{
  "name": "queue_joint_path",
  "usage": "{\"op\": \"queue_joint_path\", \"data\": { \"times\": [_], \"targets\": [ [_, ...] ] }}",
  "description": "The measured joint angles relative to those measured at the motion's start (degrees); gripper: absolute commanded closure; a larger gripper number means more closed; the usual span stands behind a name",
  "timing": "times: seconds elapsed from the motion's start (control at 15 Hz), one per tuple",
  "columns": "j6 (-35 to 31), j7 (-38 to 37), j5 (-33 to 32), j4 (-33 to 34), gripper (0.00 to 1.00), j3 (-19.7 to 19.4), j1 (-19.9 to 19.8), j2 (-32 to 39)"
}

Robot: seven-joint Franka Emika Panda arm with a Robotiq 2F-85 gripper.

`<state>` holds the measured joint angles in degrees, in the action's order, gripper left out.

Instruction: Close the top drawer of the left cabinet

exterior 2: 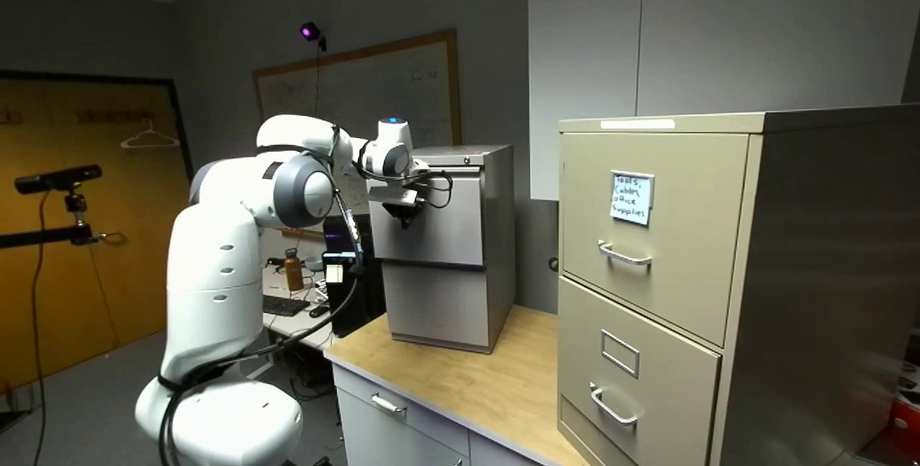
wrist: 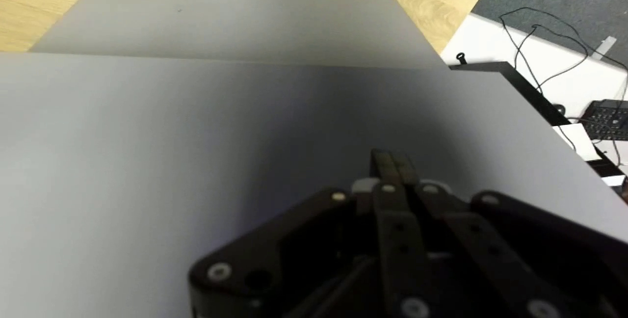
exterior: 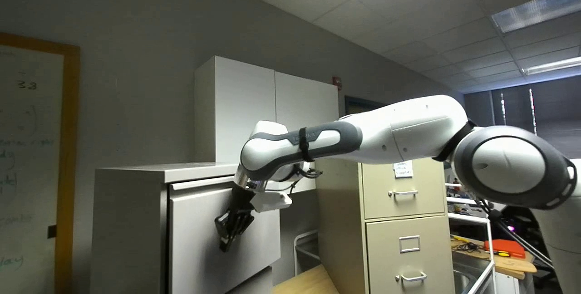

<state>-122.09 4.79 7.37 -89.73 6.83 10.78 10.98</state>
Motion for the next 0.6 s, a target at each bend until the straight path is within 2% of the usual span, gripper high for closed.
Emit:
{"op": "queue_joint_path", "data": {
  "times": [0.33,0.6],
  "targets": [
    [3.2,-1.7,-2.4,10.0,1.0,0.3,0.8,7.4],
    [5.1,-3.3,-3.2,12.7,1.0,0.3,1.2,7.9]
  ]
}}
